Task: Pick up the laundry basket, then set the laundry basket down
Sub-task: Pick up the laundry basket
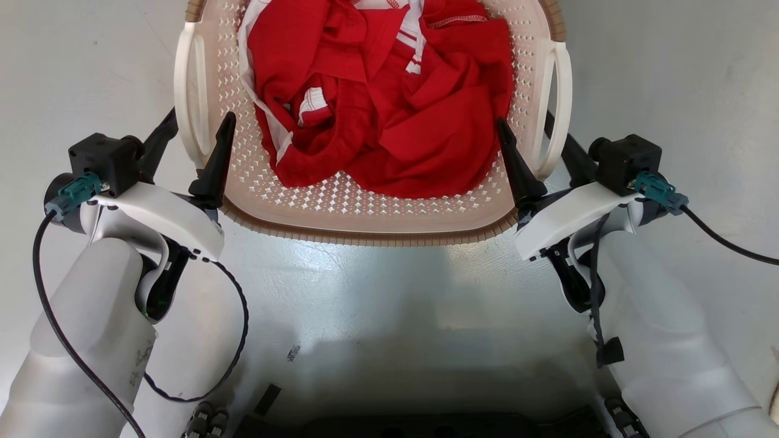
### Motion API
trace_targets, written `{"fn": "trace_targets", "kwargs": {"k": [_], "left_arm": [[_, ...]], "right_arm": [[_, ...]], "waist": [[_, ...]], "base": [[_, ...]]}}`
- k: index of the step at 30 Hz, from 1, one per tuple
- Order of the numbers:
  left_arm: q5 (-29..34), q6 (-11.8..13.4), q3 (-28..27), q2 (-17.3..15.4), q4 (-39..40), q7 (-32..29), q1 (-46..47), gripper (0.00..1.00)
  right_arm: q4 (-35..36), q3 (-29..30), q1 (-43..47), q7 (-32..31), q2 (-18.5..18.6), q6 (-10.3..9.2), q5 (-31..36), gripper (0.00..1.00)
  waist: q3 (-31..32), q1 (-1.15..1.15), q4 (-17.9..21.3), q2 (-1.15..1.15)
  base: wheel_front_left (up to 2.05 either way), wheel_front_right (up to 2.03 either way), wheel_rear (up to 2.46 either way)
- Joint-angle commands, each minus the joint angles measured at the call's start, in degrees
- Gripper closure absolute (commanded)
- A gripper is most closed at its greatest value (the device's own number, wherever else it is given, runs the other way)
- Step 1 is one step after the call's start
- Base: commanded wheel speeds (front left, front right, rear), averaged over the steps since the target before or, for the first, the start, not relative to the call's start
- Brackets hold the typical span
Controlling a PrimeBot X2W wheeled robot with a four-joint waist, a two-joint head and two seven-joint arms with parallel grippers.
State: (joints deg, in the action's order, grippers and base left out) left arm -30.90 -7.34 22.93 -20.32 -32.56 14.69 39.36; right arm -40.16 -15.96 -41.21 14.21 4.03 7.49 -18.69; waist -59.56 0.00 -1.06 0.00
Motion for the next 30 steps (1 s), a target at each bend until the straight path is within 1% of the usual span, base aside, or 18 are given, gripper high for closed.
{"fn": "trace_targets", "kwargs": {"k": [1, 2, 3, 4, 5, 6, 7, 8, 9, 10, 18, 24, 30], "left_arm": [[-0.3, -0.1, -1.3, -2.4, 0.4, 0.3, -0.2, 0.04], [-0.4, -0.1, -1.1, -2.3, 0.4, 0.3, -0.1, 0.12], [-0.5, -0.1, -0.8, -2.3, 0.3, 0.3, -0.1, 0.21], [-0.6, -0.1, -0.6, -2.3, 0.2, 0.3, 0.0, 0.43], [-0.7, -0.1, -0.2, -2.2, -0.1, 0.3, 0.1, 0.61], [-0.9, -0.1, 0.3, -2.2, -0.4, 0.3, 0.2, 0.78], [-1.0, -0.1, 0.5, -2.2, -0.5, 0.3, 0.3, 0.88], [-1.0, -0.1, 0.7, -2.1, -0.6, 0.3, 0.5, 1.0], [-1.0, -0.1, 1.0, -2.0, -0.8, 0.3, 0.6, 1.0], [-1.0, -0.1, 1.1, -1.9, -0.8, 0.3, 0.7, 1.0], [-0.9, -0.1, 1.8, -1.1, -1.0, 0.3, 1.0, 1.0], [-0.8, -0.1, 2.5, -1.1, -1.7, 0.3, 1.0, 1.0], [-0.6, -0.1, 3.0, -1.3, -3.2, 0.3, 0.4, 1.0]], "right_arm": [[0.3, -1.7, 2.2, 0.8, -1.2, 0.0, -0.4, 0.21], [0.4, -2.0, 2.2, 0.8, -1.2, 0.0, -0.8, 0.39], [0.4, -2.3, 2.2, 0.8, -1.2, 0.0, -1.2, 0.51], [0.3, -2.5, 2.2, 0.8, -1.2, 0.0, -1.4, 0.58], [0.2, -2.8, 2.2, 0.8, -1.2, 0.0, -1.9, 0.65], [0.1, -3.1, 2.2, 0.8, -1.2, 0.0, -2.3, 0.68], [0.0, -3.3, 2.1, 0.8, -1.2, 0.0, -2.7, 0.75], [-0.1, -3.5, 2.1, 0.8, -1.2, 0.0, -2.9, 0.9], [-0.3, -3.7, 2.1, 0.8, -1.2, 0.0, -3.3, 0.98], [-0.4, -4.0, 2.1, 0.8, -1.2, 0.0, -3.6, 1.0], [-1.5, -5.2, 2.1, 0.8, -1.2, 0.0, -4.9, 1.0], [-2.9, -6.0, 2.2, 0.8, -1.2, 0.0, -5.8, 1.0], [-5.7, -9.3, 2.4, 0.8, -1.2, 0.0, -9.3, 1.0]], "waist": [[-0.1, 0.0, -0.1, 0.0], [-0.2, 0.0, -0.1, 0.0], [-0.2, 0.0, -0.1, 0.0], [-0.3, 0.0, -0.1, 0.0], [-0.3, 0.0, -0.2, 0.0], [-0.3, 0.0, -0.2, 0.0], [-0.3, 0.0, -0.3, 0.0], [-0.4, 0.0, -0.3, 0.0], [-0.4, 0.0, -0.4, 0.0], [-0.4, 0.0, -0.4, 0.0], [0.0, 0.0, -0.6, 0.0], [0.7, 0.0, -0.4, 0.0], [2.5, 0.0, 0.3, 0.0]], "base": [[0.0, 0.0, 0.0], [0.0, 0.0, 0.0], [0.0, 0.0, 0.0], [0.0, 0.0, 0.0], [0.0, 0.0, 0.0], [0.0, 0.0, 0.0], [0.0, 0.0, 0.0], [0.0, 0.0, 0.0], [0.0, 0.0, 0.0], [0.0, 0.0, 0.0], [0.0, 0.0, 0.0], [0.0, 0.0, 0.0], [0.0, 0.0, 0.0]]}}
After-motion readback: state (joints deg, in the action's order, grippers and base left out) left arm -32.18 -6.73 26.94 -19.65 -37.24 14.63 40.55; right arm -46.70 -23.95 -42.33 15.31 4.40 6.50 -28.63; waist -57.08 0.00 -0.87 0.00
